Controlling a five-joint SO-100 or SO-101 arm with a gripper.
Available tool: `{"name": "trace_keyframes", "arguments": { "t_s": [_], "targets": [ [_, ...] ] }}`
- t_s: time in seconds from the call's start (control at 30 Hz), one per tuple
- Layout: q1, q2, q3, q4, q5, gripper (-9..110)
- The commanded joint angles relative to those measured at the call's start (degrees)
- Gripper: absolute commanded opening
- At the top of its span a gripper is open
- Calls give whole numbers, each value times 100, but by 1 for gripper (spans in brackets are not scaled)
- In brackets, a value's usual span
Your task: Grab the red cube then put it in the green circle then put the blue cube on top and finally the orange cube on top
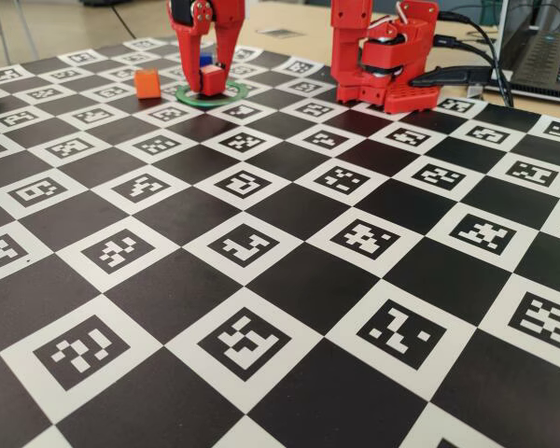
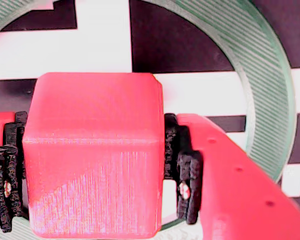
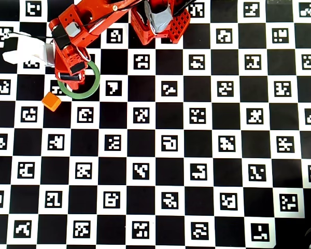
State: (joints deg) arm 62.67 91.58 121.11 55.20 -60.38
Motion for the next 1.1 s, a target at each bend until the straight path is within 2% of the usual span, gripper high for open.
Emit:
{"name": "trace_keyframes", "arguments": {
  "t_s": [0.0, 0.6, 0.93, 1.07],
  "targets": [
    [0, 105, -26, -62, -35, 1],
    [44, 105, 9, -62, -105, 2],
    [62, 114, 18, -53, -141, 14],
    [79, 114, 26, -62, -149, 27]
  ]
}}
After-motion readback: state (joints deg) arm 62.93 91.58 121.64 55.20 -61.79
